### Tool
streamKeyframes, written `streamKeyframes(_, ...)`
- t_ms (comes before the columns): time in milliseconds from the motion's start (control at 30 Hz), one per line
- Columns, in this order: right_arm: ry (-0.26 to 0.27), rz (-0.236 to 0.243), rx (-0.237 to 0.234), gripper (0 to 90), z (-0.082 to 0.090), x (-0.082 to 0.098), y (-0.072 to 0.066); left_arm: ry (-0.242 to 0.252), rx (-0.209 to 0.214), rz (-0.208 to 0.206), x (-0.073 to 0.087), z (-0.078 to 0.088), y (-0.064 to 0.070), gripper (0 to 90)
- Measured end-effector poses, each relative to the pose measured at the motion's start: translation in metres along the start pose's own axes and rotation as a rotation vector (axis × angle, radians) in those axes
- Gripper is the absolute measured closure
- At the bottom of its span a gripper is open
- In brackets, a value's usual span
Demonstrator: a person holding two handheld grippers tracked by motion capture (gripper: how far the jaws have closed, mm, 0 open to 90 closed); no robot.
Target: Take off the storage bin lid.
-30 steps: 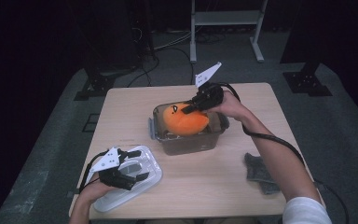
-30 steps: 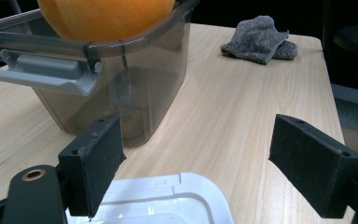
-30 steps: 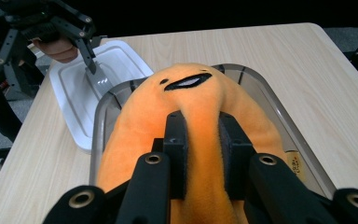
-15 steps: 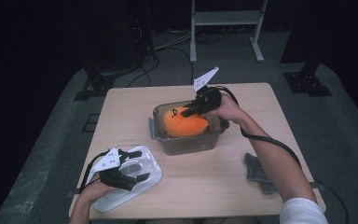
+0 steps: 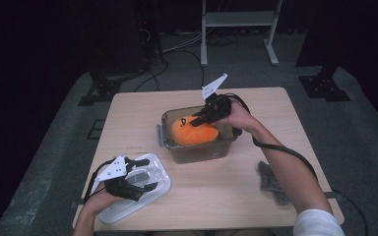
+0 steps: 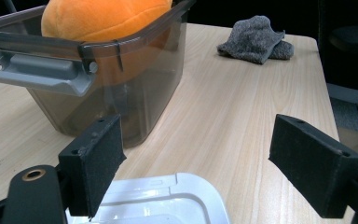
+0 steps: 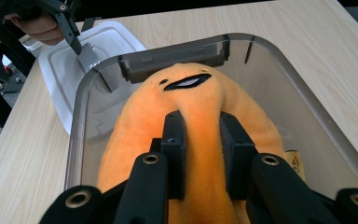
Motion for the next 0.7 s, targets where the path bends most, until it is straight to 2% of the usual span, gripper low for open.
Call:
streamKeyframes(400,-0.036,-0.001,-0.004,71.2,-0.0054,0.0085,-0.001,-0.003,0.002,-0.002,0.0001,-0.0004,-0.0002,16.4)
streamKeyframes(700,-0.057,-0.007,-0.004,64.8,-0.0061,0.0101,-0.0032,-0.008,0.002,-0.002,0.0004,-0.0008,0.0004,16.4)
Point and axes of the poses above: each handheld gripper's, and its own axes: z roughly backward along the jaws, x roughly out of its underside, y roughly to its right, the point moved 10 cm from there along -z, roughly forward along the jaws, and after that the axes turned 8 degrees about z, right-handed, at the moved point
